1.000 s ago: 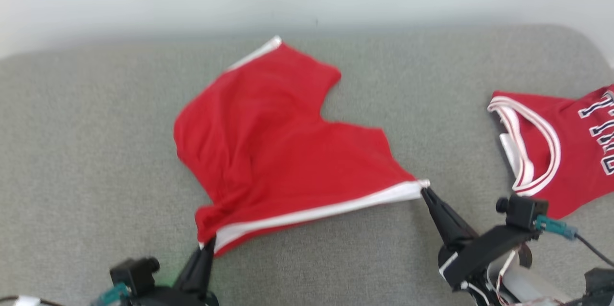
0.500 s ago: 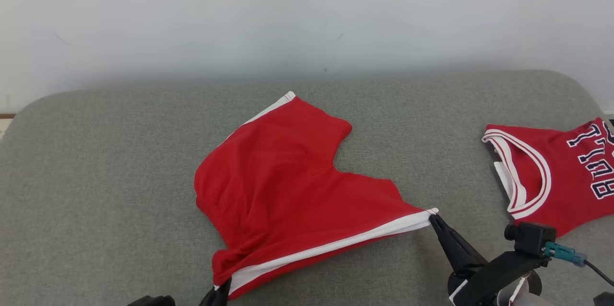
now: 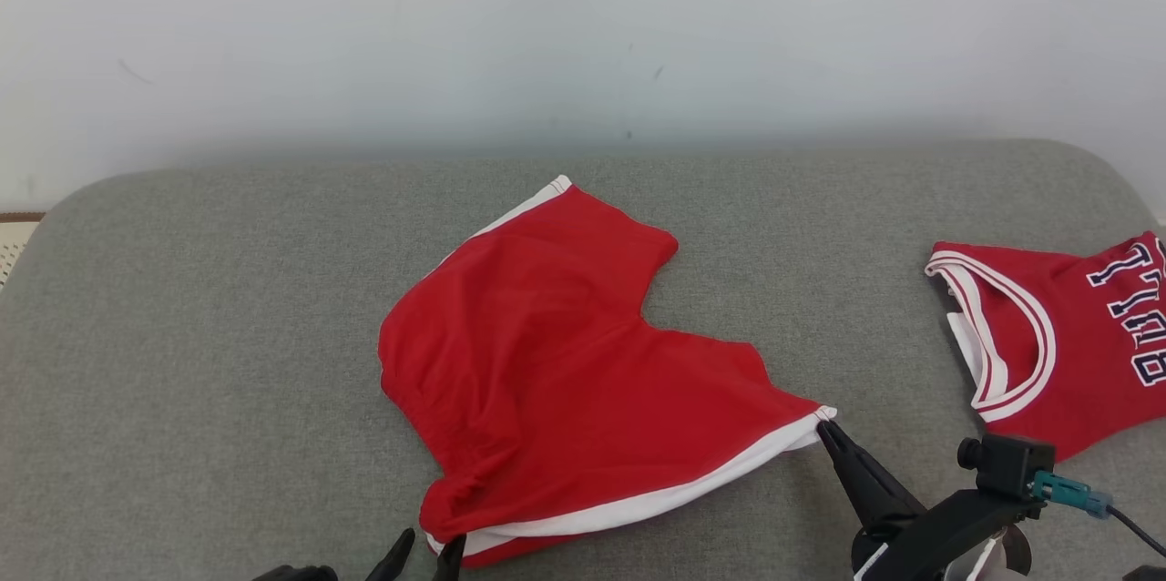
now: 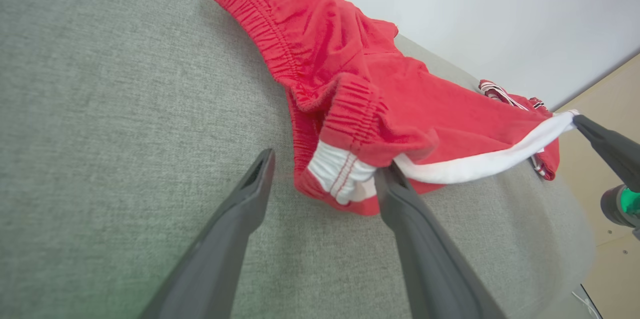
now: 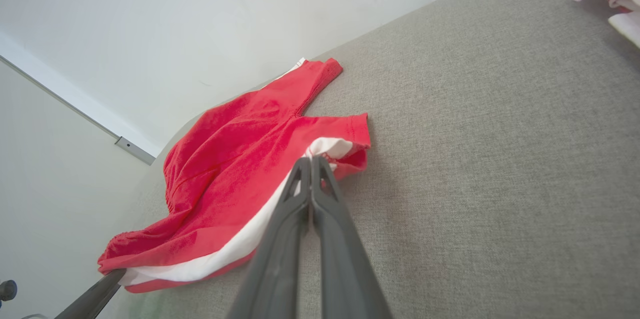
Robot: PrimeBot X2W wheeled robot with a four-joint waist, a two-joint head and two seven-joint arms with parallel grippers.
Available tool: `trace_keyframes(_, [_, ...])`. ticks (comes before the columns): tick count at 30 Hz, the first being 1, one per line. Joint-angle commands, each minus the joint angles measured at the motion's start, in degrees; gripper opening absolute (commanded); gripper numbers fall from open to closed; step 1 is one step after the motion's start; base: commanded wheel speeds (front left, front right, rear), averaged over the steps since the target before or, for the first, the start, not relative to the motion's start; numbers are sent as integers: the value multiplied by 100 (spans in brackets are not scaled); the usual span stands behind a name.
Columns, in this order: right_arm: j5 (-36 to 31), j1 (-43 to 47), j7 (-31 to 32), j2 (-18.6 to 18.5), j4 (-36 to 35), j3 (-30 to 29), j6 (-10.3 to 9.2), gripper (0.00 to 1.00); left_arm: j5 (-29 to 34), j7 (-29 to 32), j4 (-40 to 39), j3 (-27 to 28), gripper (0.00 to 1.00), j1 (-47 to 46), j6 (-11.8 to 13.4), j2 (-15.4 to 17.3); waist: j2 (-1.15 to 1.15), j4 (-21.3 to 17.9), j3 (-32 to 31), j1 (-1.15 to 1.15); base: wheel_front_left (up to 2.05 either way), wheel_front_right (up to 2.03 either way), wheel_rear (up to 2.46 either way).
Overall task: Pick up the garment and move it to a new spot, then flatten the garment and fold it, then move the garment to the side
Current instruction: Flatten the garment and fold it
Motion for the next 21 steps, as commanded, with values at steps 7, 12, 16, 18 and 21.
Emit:
trace_keyframes(7, [-86,233,-4,92,55,-89,-6,0,111,-1,-161,-54,100,135,1,105,0,-23,-63,0,0,0,0])
trace_keyframes(12, [-89,281,-4,131,95,-85,-6,0,217,-1,-294,-171,100,116,1,218,0,-16,-88,0,0,0,0])
trace_keyframes(16, [-48,292,-4,157,137,-78,-6,0,273,-1,-348,-484,100,-12,1,449,0,-23,-103,0,0,0,0])
trace_keyframes(18, [-42,274,-4,162,158,-71,-6,0,250,-1,-394,-648,100,-64,1,610,0,-33,-100,0,0,0,0])
trace_keyframes(21, [-38,265,-4,173,180,-90,-6,0,145,-1,-448,-855,100,-150,1,818,0,-32,-90,0,0,0,0])
